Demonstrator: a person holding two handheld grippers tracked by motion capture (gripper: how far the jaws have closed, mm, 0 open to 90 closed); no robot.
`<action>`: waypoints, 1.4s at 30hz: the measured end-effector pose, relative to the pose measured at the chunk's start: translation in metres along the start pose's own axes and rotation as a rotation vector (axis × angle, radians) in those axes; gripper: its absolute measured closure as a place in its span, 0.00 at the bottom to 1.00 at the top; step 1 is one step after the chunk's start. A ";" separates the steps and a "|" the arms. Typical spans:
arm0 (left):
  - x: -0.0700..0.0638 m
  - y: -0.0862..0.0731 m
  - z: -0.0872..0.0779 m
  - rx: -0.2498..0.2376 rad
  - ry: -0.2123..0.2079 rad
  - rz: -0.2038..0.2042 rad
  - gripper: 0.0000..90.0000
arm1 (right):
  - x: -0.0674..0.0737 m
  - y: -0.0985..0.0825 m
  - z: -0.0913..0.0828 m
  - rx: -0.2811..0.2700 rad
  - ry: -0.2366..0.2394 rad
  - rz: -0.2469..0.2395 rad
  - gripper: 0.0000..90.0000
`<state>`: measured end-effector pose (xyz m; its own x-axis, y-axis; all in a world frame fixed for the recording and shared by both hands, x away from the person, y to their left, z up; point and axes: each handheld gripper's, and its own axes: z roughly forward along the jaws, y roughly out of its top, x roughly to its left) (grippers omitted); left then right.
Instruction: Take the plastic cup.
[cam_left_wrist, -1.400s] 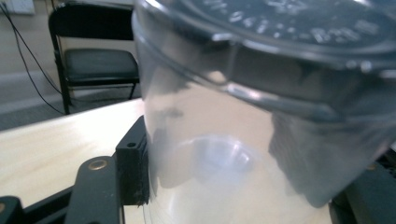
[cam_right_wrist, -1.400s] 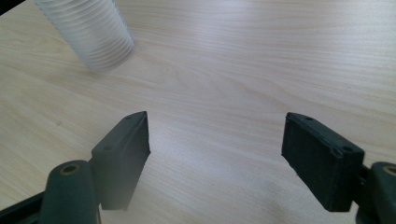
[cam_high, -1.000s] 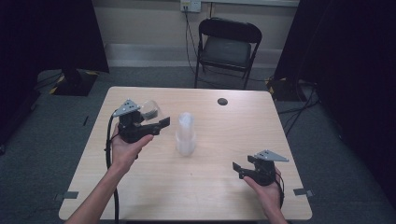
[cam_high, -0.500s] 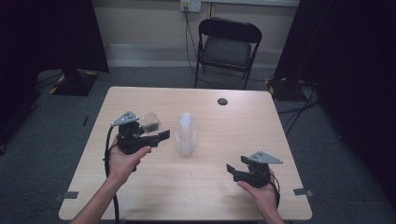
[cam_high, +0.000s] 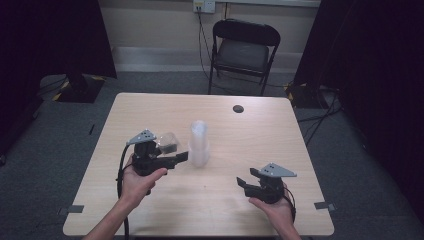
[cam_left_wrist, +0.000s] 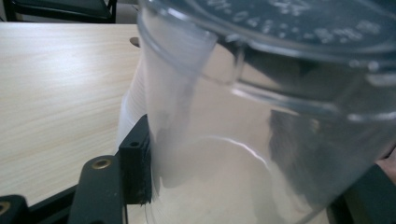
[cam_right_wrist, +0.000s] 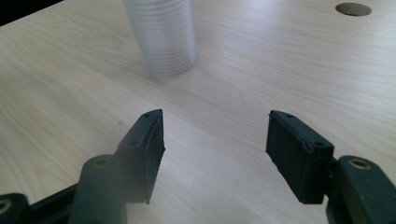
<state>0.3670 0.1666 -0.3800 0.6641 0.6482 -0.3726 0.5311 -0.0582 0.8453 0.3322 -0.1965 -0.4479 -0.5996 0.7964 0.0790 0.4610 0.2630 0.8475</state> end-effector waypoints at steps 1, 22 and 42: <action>0.000 0.000 0.000 0.000 0.000 0.000 0.42 | 0.000 0.000 0.000 0.000 0.000 0.000 0.42; -0.012 -0.009 0.012 0.052 -0.075 -0.092 0.43 | 0.054 0.033 0.024 -0.039 0.167 -0.197 0.51; -0.014 -0.020 0.021 0.100 -0.197 -0.231 0.44 | 0.076 0.029 0.031 -0.158 0.198 -0.248 0.58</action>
<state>0.3584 0.1421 -0.3994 0.6037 0.4938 -0.6259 0.7226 -0.0074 0.6912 0.3197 -0.1116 -0.4335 -0.8026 0.5942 -0.0522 0.1882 0.3354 0.9231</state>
